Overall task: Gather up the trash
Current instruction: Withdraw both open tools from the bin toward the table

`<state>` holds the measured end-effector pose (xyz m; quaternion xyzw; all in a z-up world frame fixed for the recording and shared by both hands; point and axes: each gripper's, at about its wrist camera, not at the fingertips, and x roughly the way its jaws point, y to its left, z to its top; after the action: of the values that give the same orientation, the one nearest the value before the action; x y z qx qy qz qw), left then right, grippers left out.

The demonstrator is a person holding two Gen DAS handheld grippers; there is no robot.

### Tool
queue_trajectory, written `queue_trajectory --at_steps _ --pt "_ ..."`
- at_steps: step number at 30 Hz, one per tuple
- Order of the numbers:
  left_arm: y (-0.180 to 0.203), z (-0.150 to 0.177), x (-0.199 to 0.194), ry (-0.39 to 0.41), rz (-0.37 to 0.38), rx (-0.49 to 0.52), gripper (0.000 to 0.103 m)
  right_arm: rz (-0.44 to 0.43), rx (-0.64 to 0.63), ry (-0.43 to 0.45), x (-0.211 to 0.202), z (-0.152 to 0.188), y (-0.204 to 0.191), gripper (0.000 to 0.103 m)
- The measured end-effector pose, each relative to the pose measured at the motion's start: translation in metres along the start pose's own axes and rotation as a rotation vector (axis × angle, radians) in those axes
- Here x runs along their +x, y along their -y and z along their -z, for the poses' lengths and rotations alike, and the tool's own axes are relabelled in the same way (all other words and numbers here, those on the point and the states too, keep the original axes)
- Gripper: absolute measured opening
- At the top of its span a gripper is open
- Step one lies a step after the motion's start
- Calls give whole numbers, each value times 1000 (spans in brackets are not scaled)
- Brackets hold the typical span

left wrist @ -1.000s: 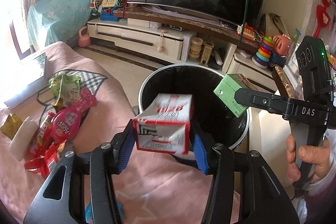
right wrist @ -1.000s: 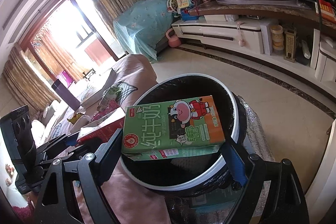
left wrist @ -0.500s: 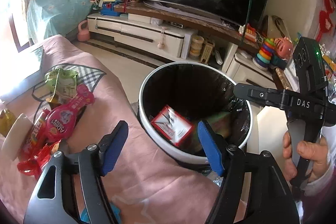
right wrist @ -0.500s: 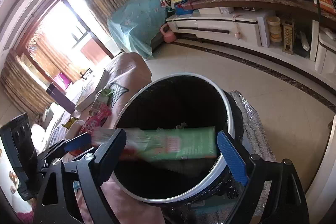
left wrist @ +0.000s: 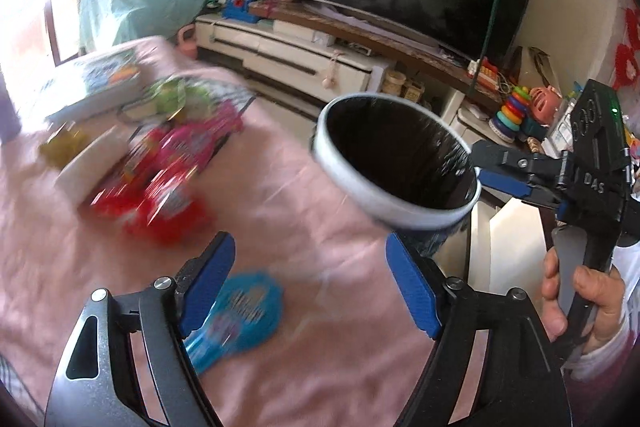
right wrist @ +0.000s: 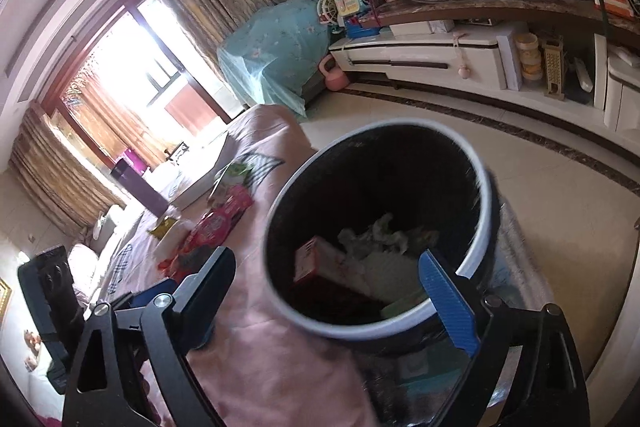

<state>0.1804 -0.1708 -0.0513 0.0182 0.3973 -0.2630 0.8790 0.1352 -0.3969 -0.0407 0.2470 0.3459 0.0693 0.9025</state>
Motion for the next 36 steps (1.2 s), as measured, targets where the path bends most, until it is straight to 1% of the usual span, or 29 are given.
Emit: queue_trajectory --at_steps 7,14,22,29,30,34,36 --pt "-36 35 -31 2 -52 -66 80 -17 -65 -22 2 35 -39 94" --pt "-69 55 -54 24 -94 -125 80 -49 -116 -71 13 67 -70 94" --pt "-102 70 -68 27 -141 -180 80 -60 -158 -96 26 82 -93 94" --pt "-119 70 -69 20 -160 -193 80 -83 -170 -127 42 92 -106 93" --pt "-121 70 -69 20 -162 -197 80 -88 -169 -133 44 93 -107 91" --pt "-127 72 -68 12 -167 -206 80 -113 -164 -178 61 97 -114 77" --pt "-129 73 -66 5 -165 -210 80 -115 -154 -194 70 98 -116 75"
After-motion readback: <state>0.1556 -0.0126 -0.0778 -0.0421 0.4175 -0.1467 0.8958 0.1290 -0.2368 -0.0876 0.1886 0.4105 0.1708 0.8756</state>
